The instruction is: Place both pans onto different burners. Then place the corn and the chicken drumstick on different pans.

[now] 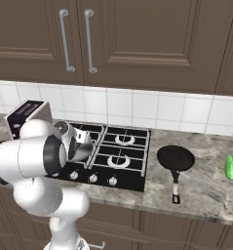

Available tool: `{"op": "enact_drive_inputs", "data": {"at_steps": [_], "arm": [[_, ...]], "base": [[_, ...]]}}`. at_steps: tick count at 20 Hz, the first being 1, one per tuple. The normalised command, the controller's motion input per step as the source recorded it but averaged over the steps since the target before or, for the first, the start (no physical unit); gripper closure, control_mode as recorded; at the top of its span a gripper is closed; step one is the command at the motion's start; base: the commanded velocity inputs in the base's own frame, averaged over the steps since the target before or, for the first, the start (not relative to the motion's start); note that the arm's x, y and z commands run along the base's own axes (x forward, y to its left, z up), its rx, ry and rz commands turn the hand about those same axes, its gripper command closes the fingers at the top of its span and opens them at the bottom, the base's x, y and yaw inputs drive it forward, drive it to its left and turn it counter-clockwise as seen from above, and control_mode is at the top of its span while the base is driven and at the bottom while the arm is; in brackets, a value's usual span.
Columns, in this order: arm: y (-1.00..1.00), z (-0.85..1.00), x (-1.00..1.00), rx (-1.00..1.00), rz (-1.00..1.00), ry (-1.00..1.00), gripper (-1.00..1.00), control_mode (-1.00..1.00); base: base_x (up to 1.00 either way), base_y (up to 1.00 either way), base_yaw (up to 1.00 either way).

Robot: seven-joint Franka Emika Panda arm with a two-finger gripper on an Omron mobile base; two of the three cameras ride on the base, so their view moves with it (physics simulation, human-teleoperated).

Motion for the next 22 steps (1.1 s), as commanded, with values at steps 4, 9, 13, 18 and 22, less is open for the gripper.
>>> {"op": "enact_drive_inputs", "data": {"at_steps": [4,9,13,18,22], "arm": [[-0.06,0.39,0.11,0.00,0.00,0.00,-1.00,-1.00],[-0.03,0.13,0.13,0.00,0.00,0.02,-1.00,-1.00],[0.00,-0.01,0.01,-0.01,0.00,0.05,-1.00,-1.00],[-0.16,-0.02,-0.09,-0.03,0.00,0.03,-1.00,-1.00],[-0.26,0.00,-0.12,-0.02,0.00,0.02,-1.00,-1.00]], "base": [[0.00,0.00,0.00],[0.00,0.00,0.00],[0.00,0.00,0.00],[0.00,0.00,0.00],[0.00,0.00,0.00]]}}
